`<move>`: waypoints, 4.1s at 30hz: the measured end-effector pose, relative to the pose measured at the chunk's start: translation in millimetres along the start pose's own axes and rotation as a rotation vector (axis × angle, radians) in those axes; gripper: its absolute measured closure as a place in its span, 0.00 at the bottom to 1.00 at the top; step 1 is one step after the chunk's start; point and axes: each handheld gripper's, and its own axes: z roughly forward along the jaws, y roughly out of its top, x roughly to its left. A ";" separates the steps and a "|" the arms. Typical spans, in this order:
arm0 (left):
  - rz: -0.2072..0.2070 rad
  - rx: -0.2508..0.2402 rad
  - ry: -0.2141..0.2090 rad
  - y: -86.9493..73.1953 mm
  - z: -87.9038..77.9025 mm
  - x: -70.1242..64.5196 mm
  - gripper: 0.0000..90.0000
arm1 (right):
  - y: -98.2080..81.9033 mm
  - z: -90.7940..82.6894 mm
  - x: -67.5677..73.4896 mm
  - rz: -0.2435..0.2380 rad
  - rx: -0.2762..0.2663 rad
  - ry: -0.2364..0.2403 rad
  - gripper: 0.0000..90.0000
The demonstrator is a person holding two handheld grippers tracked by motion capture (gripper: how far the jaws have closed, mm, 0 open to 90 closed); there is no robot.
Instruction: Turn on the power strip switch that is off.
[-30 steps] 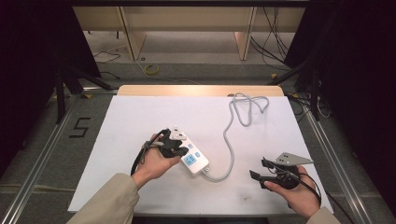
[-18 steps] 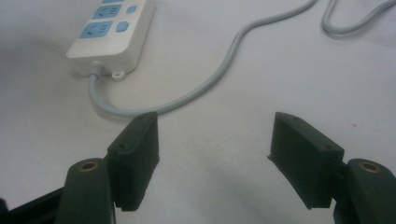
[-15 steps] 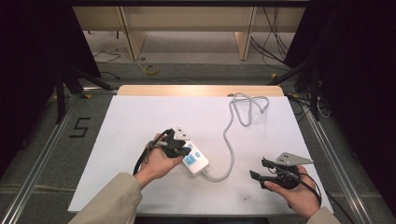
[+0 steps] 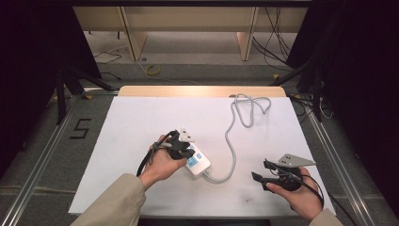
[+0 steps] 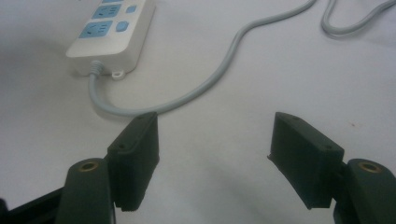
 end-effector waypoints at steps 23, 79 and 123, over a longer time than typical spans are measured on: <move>0.002 0.015 -0.015 4.3 7.1 -1.0 1.00 | -2.6 -4.1 -0.2 0.007 -0.002 -0.010 0.37; 0.039 0.115 -0.024 20.8 45.0 -0.2 1.00 | -6.1 -5.5 -1.8 0.019 0.010 -0.017 0.36; 0.080 0.213 0.036 30.1 50.0 -8.7 1.00 | -5.9 -4.9 -0.8 0.017 0.013 -0.012 0.36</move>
